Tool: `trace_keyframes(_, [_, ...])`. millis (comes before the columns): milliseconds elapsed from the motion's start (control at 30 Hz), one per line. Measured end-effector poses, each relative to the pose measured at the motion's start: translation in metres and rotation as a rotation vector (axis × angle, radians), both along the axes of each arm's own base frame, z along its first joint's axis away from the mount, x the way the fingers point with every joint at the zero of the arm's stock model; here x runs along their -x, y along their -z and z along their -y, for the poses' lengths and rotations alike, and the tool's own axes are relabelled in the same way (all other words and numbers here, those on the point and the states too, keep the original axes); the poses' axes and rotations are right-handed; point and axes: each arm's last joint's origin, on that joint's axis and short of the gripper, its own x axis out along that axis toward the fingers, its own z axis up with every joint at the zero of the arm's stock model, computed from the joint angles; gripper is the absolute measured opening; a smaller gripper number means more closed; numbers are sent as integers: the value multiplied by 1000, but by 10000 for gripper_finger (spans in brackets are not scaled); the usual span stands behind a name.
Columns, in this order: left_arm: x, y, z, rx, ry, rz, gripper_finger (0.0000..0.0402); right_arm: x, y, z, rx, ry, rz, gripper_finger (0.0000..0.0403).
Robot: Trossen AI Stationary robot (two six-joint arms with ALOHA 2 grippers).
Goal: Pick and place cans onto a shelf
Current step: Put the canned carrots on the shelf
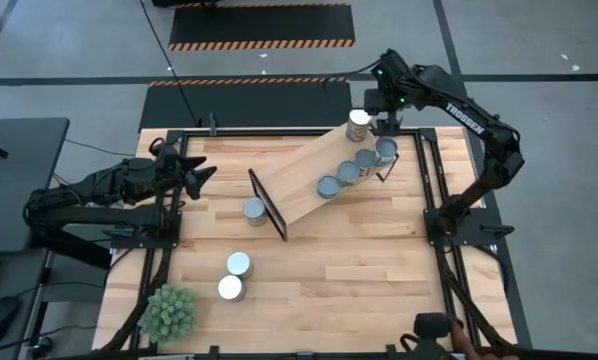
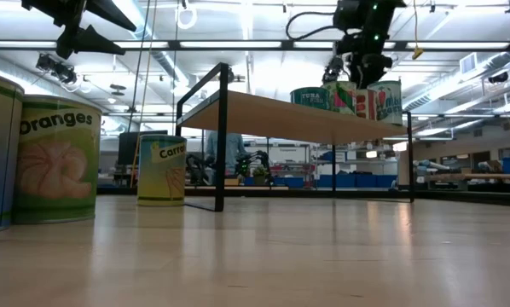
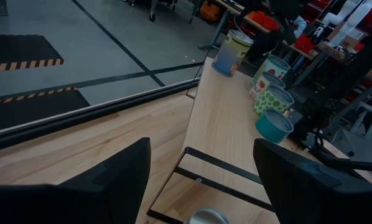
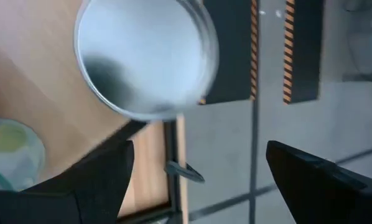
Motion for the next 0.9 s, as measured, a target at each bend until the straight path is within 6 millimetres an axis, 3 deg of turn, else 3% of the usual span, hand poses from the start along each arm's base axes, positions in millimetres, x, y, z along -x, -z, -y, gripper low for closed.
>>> trace_keyframes(133, [0,0,1,34,22,18,288,-3,-15,-17,74,12,57,373])
trace_keyframes(267, [-5,2,4,76,132,5,288,-7,-34,-35,276,63,67,373])
trace_keyframes(367, [-12,6,5,117,217,-42,288,-11,-48,-47,365,100,173,373])
trace_keyframes(600, [-36,28,5,165,288,-279,289,-34,-62,-72,259,61,521,373])
trace_keyframes(900, [-71,56,1,210,266,-496,335,-76,-58,-113,196,-108,628,373])
